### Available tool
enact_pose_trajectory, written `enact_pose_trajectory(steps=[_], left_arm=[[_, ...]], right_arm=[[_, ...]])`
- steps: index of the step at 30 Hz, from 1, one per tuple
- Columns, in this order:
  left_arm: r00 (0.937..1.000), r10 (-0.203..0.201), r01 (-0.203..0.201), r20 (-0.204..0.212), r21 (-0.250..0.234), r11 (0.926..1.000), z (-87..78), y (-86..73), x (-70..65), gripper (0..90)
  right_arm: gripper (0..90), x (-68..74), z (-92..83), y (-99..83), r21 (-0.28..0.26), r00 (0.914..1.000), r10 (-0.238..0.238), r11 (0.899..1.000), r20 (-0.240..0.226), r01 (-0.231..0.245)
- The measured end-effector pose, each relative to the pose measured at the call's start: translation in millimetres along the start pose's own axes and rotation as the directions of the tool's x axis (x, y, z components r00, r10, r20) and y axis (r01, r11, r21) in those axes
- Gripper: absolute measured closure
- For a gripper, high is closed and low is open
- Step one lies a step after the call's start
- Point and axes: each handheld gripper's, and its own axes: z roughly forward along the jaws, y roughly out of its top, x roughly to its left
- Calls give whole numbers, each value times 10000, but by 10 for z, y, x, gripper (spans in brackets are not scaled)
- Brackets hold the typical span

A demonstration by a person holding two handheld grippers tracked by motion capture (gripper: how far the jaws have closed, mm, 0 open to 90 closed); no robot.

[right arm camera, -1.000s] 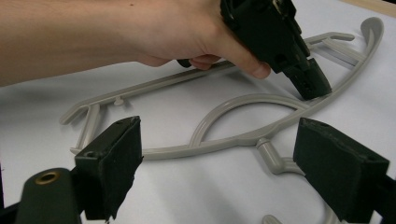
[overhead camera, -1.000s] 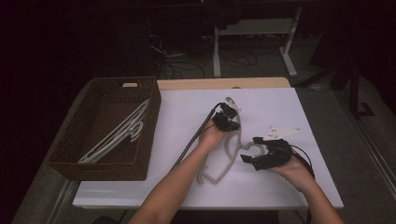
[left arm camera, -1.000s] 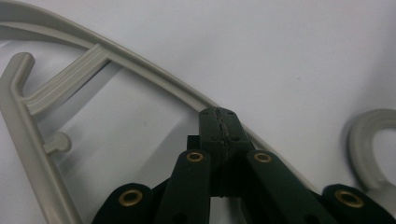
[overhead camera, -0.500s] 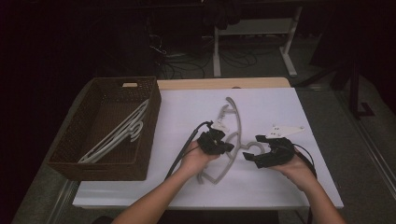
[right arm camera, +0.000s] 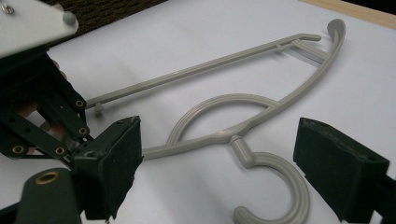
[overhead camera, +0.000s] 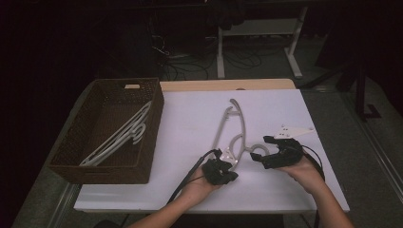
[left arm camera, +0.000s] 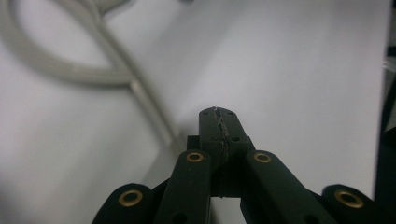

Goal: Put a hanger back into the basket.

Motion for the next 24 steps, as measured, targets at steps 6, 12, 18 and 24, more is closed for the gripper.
enact_pose_trajectory(steps=[6,12,18,24], left_arm=[[9989,-79,84,-464,104,9999,-167,-153,92,900],[9894,-487,534,-1370,306,9981,-431,-356,410,900],[9694,-1000,1071,-2243,194,9941,-622,-525,651,900],[9669,-961,1019,-2362,124,9947,-632,-539,657,900]], right_arm=[[146,1,3,1,26,10000,10,10000,19,-10],[146,-1,9,-1,63,10000,4,10000,25,-4],[145,-1,30,-5,142,10000,-3,9999,44,3],[145,5,56,-6,204,10000,-19,9998,2,19]])
